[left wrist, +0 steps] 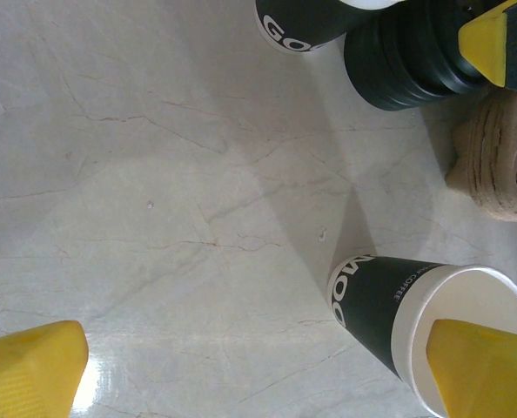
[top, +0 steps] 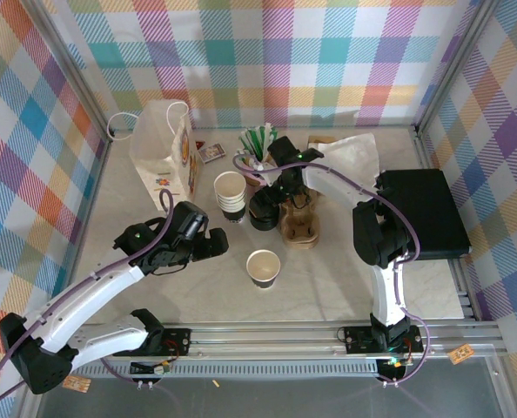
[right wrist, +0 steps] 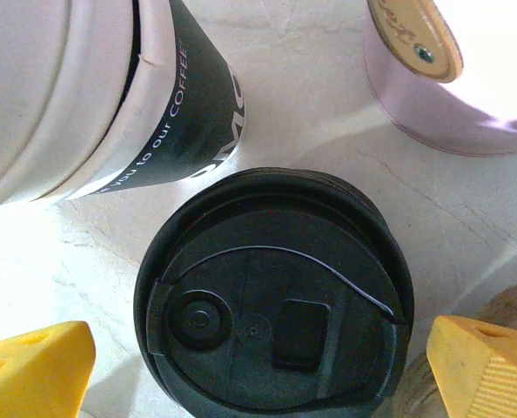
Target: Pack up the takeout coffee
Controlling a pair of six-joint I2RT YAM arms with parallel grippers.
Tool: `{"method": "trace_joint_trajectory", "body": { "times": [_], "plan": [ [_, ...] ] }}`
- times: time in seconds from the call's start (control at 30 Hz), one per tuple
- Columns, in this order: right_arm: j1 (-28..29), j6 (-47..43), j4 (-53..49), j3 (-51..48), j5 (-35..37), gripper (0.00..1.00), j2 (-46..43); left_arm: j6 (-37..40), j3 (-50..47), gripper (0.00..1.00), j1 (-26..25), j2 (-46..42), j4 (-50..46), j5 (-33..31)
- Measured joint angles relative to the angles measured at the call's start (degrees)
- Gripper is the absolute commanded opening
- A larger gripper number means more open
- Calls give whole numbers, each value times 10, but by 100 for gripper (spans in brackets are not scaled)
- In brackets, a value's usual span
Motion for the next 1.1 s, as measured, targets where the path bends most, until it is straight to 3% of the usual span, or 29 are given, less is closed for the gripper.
{"method": "trace_joint_trajectory", "body": {
  "times": [0.73,1.1],
  "plan": [
    [15,-17,-17,14,17,94,10,-5,-3,99,0,-5,0,0],
    [19,-17,-24,35,27,88,27,-3,-3,99,0,-5,-1,-5]
  ]
}}
